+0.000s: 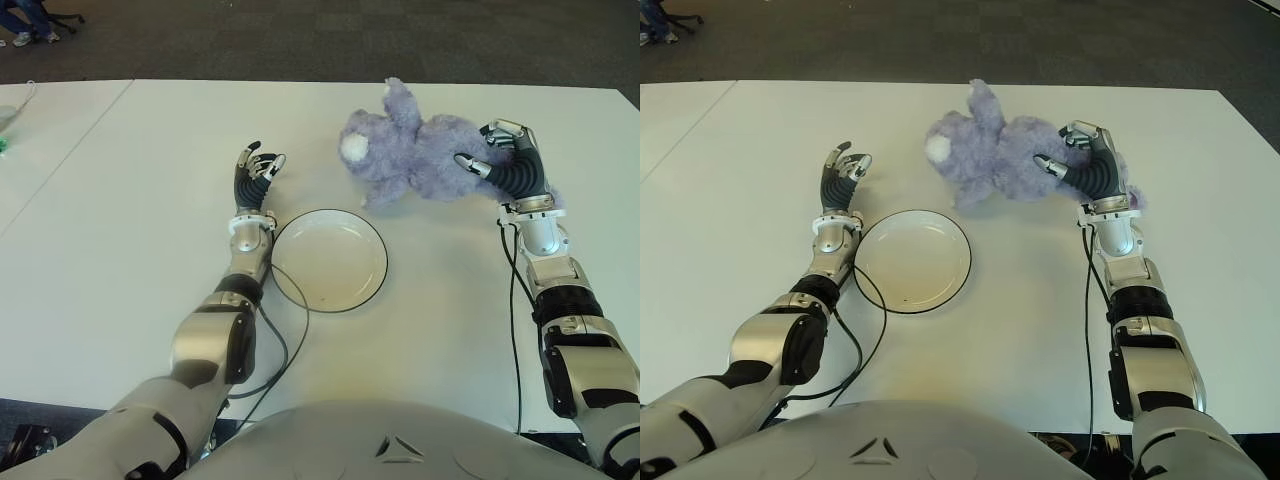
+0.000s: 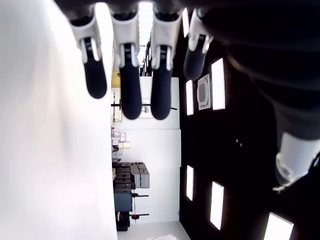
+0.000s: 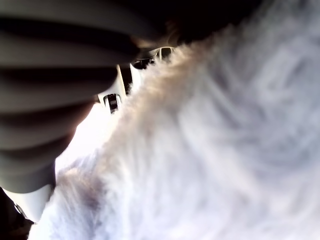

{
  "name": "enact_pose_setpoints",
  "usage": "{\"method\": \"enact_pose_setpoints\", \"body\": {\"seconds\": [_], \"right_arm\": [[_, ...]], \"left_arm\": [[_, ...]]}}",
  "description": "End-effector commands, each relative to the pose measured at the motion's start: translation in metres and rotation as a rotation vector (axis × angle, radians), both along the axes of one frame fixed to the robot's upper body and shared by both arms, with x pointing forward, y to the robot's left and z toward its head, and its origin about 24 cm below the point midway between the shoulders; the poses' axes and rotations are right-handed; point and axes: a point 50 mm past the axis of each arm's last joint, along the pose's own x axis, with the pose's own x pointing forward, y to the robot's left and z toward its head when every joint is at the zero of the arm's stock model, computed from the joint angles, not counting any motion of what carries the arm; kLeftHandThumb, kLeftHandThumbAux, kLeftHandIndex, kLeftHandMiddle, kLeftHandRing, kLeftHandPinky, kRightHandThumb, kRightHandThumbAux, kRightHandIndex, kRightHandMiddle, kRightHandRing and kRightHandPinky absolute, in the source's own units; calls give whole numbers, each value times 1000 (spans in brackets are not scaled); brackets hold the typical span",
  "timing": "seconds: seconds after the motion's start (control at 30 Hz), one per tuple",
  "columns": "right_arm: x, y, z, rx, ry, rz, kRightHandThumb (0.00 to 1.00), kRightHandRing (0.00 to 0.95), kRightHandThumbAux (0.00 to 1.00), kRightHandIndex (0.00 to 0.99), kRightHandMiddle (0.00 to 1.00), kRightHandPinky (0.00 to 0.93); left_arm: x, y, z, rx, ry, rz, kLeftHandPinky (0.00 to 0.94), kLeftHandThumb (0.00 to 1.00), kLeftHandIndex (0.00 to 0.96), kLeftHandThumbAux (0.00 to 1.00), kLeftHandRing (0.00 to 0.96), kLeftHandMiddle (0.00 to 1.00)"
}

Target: Put the doll into the plate.

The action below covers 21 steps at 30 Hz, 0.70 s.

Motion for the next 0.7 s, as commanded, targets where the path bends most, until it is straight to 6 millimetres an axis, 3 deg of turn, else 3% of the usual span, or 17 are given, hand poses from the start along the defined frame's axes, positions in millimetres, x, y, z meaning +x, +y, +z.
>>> {"method": "enact_pose_setpoints", "body": {"seconds": [0.03, 0.47, 0.7], "right_arm": [[-3, 3, 3, 58, -29, 9, 701, 877, 717, 439, 875, 849], [0, 6, 30, 45, -128, 18, 699, 879, 718, 438, 875, 850], [-2, 12, 40, 35, -185, 34, 697, 879, 720, 438, 875, 849]], "left_arm": [[-92, -4, -99, -39, 490, 32, 278, 0, 180, 578, 353, 370], [-91, -5, -98, -68, 479, 34, 317, 0, 184, 598, 360, 374], [-90, -5, -98, -64, 484, 32, 292, 0, 181, 600, 357, 372]]}}
